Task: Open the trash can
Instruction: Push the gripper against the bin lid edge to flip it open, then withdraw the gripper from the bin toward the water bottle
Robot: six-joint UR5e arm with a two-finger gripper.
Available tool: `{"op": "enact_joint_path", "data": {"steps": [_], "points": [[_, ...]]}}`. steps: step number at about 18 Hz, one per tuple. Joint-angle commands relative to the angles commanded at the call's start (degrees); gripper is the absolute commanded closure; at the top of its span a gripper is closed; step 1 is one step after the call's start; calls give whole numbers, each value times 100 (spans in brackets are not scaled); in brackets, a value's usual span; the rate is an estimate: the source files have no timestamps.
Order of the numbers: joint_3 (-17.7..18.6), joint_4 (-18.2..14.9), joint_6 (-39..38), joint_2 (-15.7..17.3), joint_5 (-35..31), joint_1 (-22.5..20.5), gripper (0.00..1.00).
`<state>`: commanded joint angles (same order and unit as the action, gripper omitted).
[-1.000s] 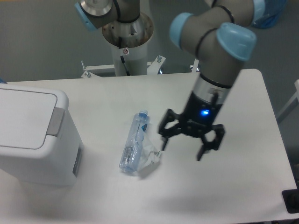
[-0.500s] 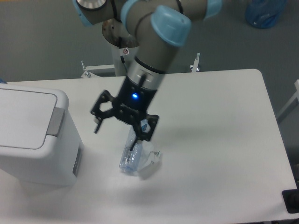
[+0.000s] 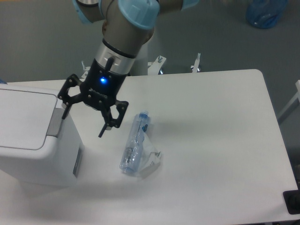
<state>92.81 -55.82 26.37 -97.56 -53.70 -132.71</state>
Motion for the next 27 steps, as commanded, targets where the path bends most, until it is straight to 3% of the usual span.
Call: {"op": "enact_joint_path", "data": {"steps": [8,22,27], "points": [[35,63,0,-150,-44,61,0],[167,89,-18,-123,-70,141,0],[-244,133,-9,-141,-79,132,0]]}}
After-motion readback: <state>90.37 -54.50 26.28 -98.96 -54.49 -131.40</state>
